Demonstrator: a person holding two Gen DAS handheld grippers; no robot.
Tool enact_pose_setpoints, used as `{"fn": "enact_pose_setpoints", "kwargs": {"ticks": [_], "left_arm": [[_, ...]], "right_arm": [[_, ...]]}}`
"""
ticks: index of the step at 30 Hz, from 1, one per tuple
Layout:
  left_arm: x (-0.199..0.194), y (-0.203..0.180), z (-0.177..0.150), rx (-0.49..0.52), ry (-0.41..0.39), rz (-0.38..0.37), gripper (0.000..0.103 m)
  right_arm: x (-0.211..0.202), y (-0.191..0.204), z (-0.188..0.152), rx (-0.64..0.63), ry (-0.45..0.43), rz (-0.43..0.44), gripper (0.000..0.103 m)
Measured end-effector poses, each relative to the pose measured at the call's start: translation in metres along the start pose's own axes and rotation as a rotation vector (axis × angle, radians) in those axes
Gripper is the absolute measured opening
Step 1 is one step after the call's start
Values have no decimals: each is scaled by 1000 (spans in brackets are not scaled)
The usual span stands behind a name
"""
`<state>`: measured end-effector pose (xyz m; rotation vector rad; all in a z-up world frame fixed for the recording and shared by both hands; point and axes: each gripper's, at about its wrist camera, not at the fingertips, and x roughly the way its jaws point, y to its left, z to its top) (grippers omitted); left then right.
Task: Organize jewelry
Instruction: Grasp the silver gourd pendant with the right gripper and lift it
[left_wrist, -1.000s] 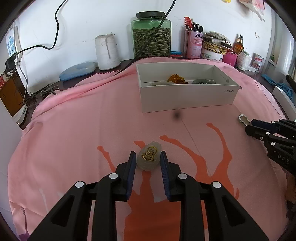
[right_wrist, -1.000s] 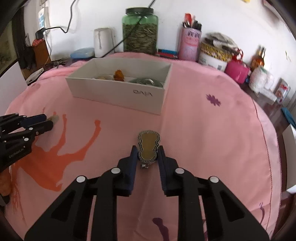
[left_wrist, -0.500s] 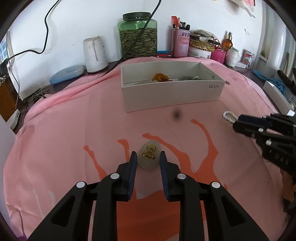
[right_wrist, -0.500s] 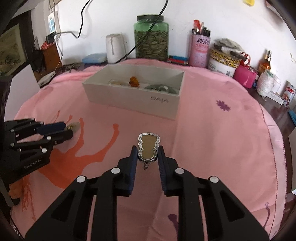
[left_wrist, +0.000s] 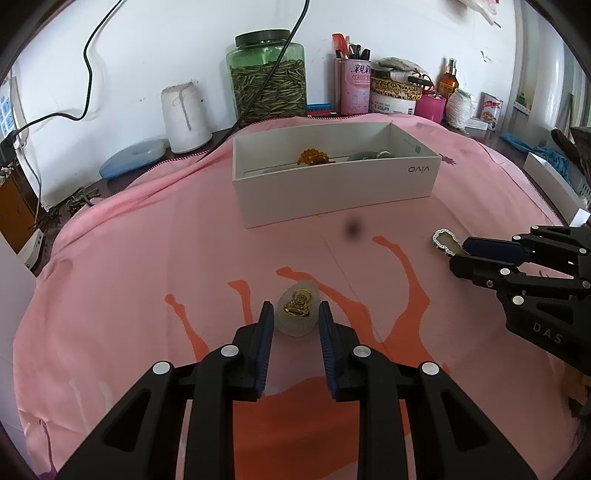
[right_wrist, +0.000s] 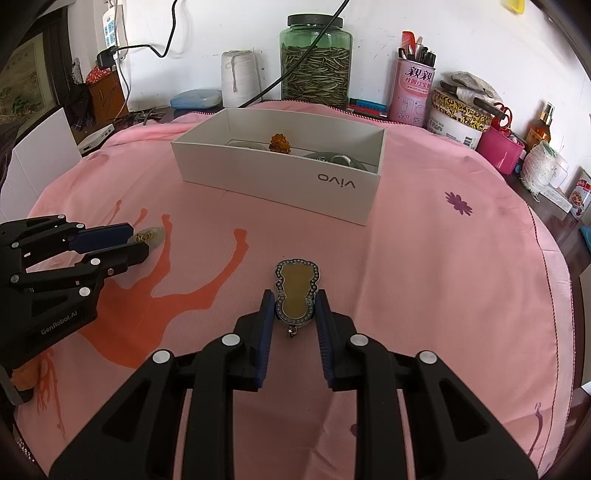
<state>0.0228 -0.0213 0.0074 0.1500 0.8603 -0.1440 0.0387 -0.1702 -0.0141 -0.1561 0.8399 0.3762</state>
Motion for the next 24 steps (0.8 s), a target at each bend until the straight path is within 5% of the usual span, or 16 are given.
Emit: {"fn": "enact_pose_setpoints", "kwargs": {"ticks": [24], "left_arm": [[-15, -3, 1, 11, -69, 48, 25]], "right_arm": [[-16, -5, 4, 39, -62, 28, 22]]}}
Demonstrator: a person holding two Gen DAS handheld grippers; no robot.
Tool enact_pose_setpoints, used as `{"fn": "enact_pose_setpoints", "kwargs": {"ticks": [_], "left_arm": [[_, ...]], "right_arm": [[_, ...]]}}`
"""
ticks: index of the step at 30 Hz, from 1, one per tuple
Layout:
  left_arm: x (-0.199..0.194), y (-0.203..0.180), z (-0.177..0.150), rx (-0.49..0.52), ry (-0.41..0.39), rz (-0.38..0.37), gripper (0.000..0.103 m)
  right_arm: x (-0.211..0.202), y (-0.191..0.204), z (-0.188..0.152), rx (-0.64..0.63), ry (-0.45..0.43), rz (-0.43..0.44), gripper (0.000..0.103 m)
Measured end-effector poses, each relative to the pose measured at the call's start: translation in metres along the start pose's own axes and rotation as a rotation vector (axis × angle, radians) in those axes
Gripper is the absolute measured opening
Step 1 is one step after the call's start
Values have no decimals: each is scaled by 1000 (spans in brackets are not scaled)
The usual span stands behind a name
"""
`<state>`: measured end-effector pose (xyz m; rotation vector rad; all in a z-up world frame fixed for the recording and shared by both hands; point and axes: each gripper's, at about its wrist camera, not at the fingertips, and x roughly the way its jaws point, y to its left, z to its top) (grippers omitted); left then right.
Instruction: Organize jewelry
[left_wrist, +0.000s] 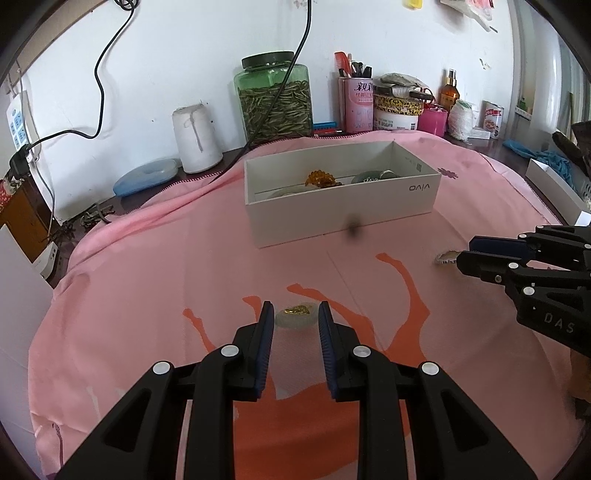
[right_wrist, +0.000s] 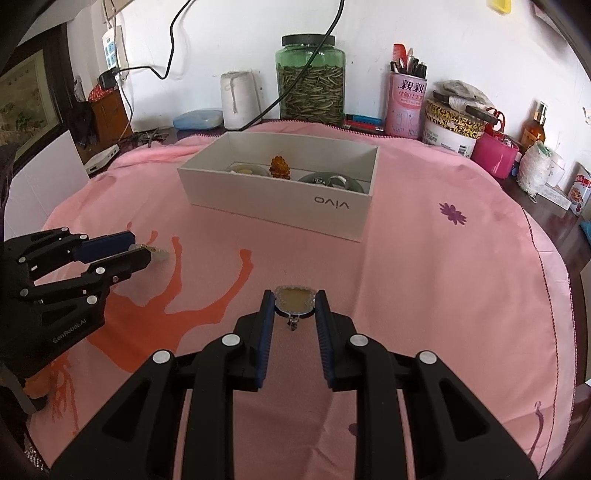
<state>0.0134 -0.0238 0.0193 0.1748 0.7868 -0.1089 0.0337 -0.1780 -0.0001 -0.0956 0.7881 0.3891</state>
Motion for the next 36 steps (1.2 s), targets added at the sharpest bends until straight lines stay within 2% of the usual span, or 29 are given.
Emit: {"fn": "enact_pose_setpoints", "kwargs": {"ticks": [8, 10, 12, 20, 24, 29, 36], "left_arm": [[-10, 4, 2, -27, -23, -15, 23], [-11, 3, 2, -24, -24, -21, 18], [-11, 0, 2, -17, -23, -25, 18], [-3, -1, -1, -12, 25, -70, 18], [0, -8, -4, 24, 32, -58, 37], [8, -5, -7, 7, 79, -88, 38], [15, 0, -5, -15, 85, -60, 43]], "right_arm": [[-13, 5, 1, 2, -42, 26, 21], [-16, 8, 0, -8, -52, 33, 21], [-18, 12, -1, -19, -58, 34, 21], [-15, 11, -2, -14, -45, 33, 21], [-15, 11, -2, -19, -39, 33, 21], [-13, 12, -3, -21, -30, 34, 21], [-13, 14, -4, -24, -30, 39, 21]]}}
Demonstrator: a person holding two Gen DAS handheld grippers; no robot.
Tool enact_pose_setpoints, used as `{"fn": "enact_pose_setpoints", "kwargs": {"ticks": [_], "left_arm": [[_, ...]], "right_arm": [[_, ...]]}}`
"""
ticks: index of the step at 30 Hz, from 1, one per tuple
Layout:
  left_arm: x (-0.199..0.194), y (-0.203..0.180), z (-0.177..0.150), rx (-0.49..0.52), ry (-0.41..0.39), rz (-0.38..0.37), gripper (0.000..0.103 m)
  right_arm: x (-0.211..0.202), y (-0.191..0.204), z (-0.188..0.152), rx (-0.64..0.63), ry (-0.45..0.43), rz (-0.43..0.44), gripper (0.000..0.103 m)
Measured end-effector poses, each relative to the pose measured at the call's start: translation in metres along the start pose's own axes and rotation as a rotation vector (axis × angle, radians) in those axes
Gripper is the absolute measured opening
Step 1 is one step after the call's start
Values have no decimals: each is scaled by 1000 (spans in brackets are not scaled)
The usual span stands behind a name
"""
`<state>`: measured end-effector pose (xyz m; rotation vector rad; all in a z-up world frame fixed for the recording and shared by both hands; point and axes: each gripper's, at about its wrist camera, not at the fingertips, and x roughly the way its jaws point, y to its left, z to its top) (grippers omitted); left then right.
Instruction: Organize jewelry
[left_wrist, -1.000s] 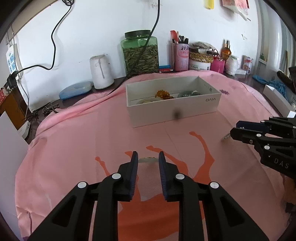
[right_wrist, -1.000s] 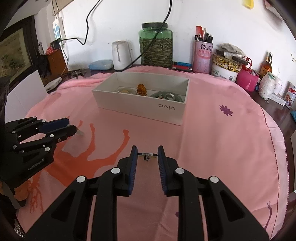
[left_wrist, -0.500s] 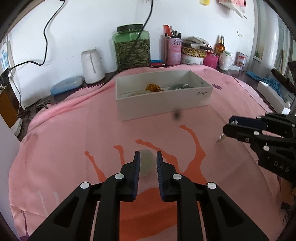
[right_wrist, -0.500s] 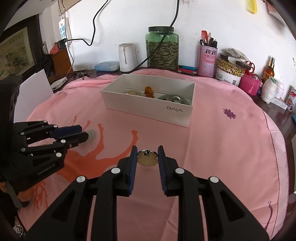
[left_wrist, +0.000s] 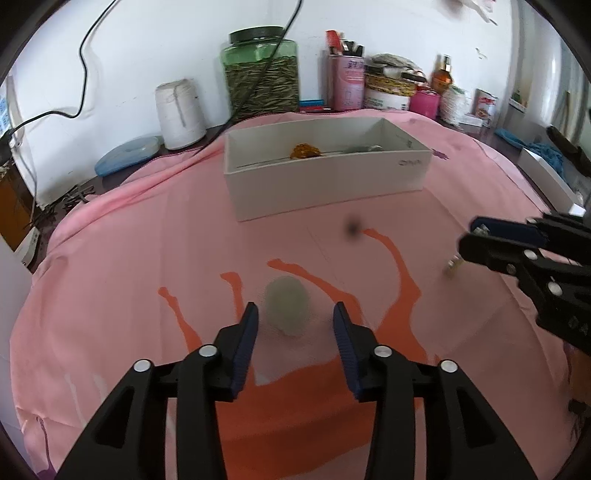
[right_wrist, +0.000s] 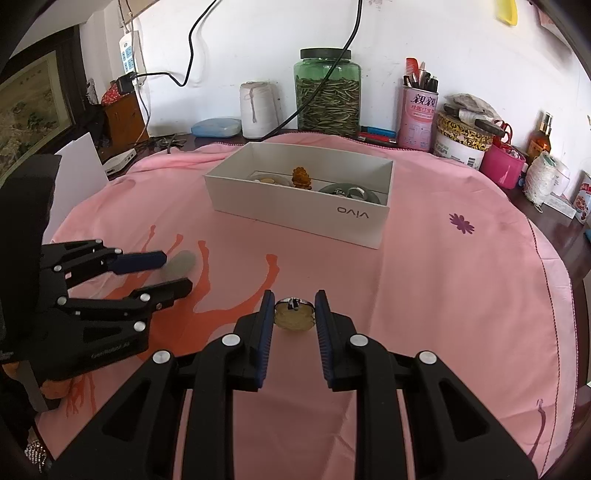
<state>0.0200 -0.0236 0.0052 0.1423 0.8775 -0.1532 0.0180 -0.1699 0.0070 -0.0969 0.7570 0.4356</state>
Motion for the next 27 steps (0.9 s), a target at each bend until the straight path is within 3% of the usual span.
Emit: {"fn": "enact_pose_setpoints", "kwargs": {"ticks": [3, 5, 21, 27], "left_arm": [[2, 3, 3, -11, 1, -5, 43], [2, 0, 3, 8, -3, -21, 26], [-23, -13, 5, 43, -92, -35, 26], [-29, -14, 11, 22, -109, -41, 26]], "right_arm": [[1, 1, 0, -2, 0, -3, 21], [1, 0, 0, 2, -1, -4, 21], [-19, -15, 7, 72, -73, 28, 21], [-30, -30, 14, 158, -112, 98, 21]]}}
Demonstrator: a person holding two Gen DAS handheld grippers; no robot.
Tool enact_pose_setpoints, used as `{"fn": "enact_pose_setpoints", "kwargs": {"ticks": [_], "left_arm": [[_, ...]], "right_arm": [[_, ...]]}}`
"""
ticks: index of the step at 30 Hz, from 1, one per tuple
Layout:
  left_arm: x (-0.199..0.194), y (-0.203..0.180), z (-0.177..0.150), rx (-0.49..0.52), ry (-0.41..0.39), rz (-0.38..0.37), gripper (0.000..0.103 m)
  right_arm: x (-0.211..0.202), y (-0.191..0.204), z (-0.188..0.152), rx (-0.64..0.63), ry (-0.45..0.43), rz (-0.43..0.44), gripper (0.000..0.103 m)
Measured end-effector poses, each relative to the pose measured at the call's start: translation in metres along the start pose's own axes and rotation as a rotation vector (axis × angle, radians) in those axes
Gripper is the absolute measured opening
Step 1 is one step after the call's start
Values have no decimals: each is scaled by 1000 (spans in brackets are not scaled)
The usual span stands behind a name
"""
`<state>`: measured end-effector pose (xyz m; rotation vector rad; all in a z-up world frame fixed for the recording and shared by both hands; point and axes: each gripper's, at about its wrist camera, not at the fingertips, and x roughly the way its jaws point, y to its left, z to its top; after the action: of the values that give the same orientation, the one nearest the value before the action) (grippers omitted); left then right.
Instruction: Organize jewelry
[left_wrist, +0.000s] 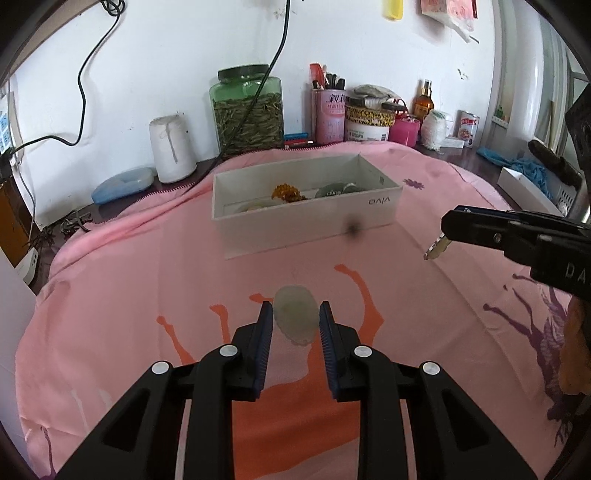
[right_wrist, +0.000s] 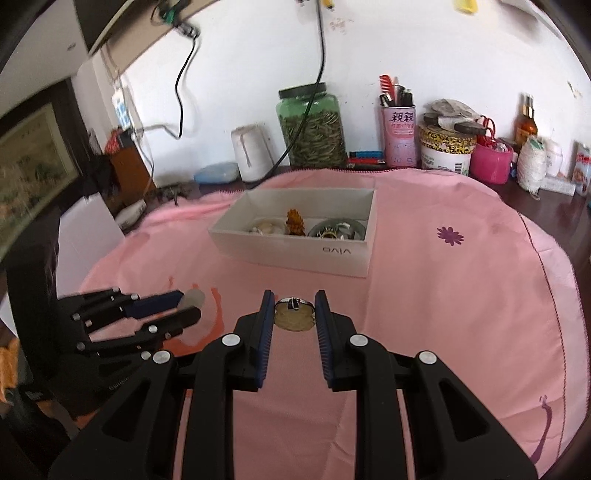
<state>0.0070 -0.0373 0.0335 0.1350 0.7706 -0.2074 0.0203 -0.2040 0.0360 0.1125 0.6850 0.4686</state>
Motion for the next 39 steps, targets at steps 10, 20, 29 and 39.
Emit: {"fn": "enact_pose_setpoints", "kwargs": {"ticks": [10, 20, 29, 39], "left_arm": [[-28, 15, 62, -61, -111, 37, 26], [-22, 28, 120, -162, -219, 44, 26], [56, 40, 100, -170, -52, 56, 26], [78, 47, 90, -202, -16, 53, 44]], "right_arm": [[-24, 8, 58, 58, -92, 34, 21], [-4, 16, 113, 93, -179, 20, 21], [65, -14, 87, 121, -15, -72, 21], [96, -20, 76, 111, 57, -83, 33]]}}
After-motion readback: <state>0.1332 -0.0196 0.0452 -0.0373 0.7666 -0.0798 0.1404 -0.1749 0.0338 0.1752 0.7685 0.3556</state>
